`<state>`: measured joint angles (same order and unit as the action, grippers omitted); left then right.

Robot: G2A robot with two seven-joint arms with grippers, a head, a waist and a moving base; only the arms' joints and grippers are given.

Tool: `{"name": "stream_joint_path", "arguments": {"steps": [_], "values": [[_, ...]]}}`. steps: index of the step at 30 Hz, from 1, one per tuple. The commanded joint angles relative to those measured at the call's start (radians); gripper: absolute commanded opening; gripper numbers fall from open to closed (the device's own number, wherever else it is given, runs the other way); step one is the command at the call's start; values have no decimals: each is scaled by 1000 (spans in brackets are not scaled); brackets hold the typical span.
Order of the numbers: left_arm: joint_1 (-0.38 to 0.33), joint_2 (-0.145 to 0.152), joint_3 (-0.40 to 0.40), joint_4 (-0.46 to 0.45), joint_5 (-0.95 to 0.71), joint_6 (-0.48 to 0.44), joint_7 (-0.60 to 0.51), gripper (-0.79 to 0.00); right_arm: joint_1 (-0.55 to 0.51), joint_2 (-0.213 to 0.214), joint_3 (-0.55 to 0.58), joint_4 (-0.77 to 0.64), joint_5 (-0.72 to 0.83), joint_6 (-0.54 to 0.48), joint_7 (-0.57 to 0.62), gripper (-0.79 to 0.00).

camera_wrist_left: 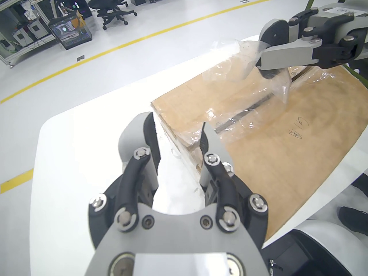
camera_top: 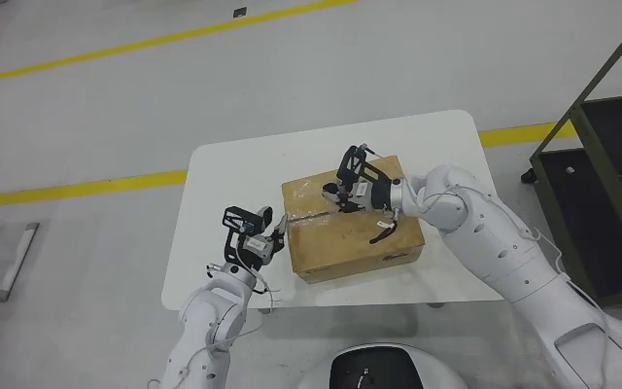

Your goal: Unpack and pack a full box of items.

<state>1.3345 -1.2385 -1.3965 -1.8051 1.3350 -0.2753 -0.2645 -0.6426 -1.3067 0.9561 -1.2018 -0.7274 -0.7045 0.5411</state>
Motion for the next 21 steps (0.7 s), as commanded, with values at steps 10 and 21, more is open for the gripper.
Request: {"name": "stream_joint_path", "arguments": {"steps": [10, 21], "values": [[-41, -2, 46, 33, 13, -17, -7, -785, -13, 9, 18, -22, 0, 10, 14, -785], [-83, -8, 91, 84, 24, 9, -14, -785, -31, 17, 28, -43, 0, 11, 12, -757]]}}
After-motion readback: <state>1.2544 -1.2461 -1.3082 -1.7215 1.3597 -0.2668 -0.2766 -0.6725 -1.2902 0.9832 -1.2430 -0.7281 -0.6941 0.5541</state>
